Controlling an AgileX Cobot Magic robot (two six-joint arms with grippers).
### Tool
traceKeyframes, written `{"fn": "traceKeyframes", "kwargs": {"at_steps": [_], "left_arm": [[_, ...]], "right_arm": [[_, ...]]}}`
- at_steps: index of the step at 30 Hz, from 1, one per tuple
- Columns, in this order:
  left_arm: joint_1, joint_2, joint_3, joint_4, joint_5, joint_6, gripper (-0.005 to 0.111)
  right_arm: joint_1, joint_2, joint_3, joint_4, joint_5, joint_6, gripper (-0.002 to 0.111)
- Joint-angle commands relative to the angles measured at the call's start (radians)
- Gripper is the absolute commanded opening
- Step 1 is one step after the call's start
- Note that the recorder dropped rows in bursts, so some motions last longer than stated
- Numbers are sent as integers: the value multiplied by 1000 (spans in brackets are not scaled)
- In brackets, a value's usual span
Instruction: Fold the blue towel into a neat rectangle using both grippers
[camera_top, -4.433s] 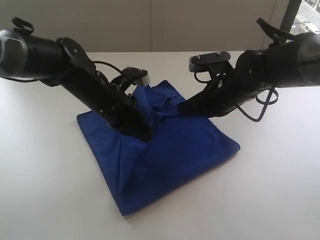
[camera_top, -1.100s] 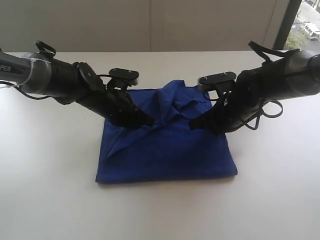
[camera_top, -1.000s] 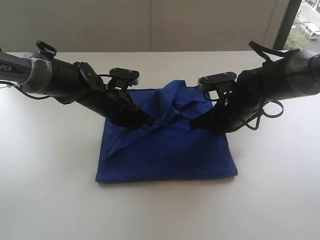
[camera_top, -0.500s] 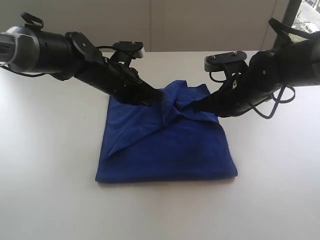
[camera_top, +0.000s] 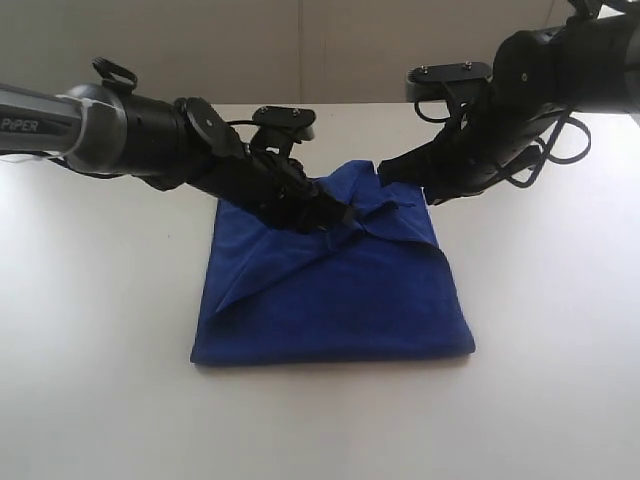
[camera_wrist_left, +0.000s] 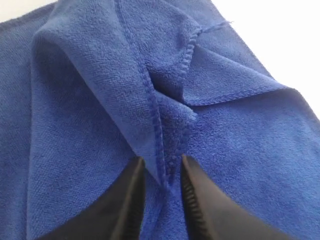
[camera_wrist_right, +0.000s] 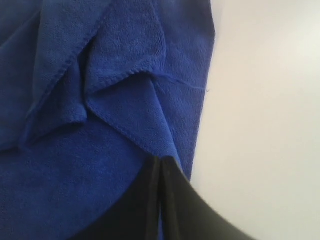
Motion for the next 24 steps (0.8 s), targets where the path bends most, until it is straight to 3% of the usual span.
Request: {"fn": "traceKeyframes", "kwargs": {"at_steps": [1, 5, 24], "left_arm": [[-9, 34, -2, -21, -23, -16, 46], [-9, 47, -6, -21, -34, -33, 50], [-35, 64, -11, -80, -92, -60, 50]], "right_arm": [[-8, 1, -5, 0, 12, -12, 0], [-8, 2, -5, 0, 12, -12, 0], [-15, 2, -5, 0, 4, -12, 0]]}}
